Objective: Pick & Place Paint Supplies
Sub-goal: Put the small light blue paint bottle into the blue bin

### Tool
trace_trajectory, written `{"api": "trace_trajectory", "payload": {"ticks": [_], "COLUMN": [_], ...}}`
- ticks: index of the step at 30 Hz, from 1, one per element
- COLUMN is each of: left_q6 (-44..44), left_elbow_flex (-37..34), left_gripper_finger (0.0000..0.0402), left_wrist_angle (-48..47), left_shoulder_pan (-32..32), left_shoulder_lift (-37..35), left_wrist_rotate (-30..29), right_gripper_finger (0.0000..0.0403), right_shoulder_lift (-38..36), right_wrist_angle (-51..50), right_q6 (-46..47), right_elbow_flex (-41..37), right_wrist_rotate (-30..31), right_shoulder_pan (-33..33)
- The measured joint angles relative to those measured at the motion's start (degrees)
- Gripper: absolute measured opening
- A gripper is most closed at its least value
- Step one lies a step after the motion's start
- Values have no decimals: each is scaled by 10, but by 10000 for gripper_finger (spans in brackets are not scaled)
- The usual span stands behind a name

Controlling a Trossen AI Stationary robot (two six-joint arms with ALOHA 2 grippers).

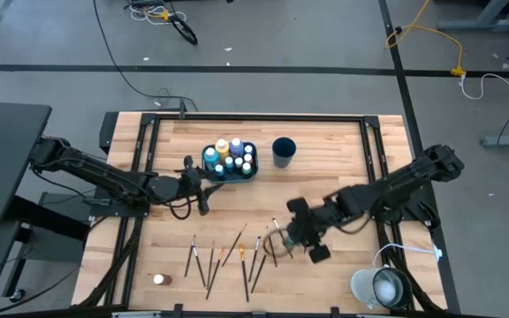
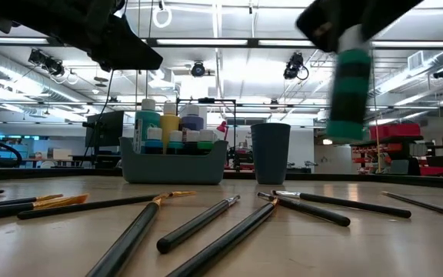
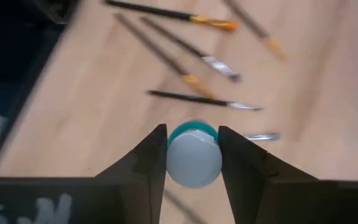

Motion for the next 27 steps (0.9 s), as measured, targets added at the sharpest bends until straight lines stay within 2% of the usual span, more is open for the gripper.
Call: {"api": "trace_trajectory", "payload": {"ticks": [6, 14, 21, 27], "left_q6": [11, 23, 25, 26], "left_elbow_flex": [0, 0, 0, 0], "left_gripper_finger": [176, 176, 176, 176], "left_wrist_angle": [0, 3, 10, 9], "left_shoulder_pan": [0, 0, 0, 0], "left_shoulder_lift": [0, 0, 0, 0], "left_wrist_rotate": [10, 9, 8, 8], "right_gripper_finger": [123, 122, 122, 122], "right_shoulder_lift": [0, 67, 140, 177], "right_wrist_angle": [52, 76, 113, 172], "right_q6": [-102, -245, -302, -319], "right_elbow_flex": [7, 93, 143, 149], "right_wrist_rotate": [-4, -2, -2, -3], "right_shoulder_pan": [-81, -164, -222, -257]}}
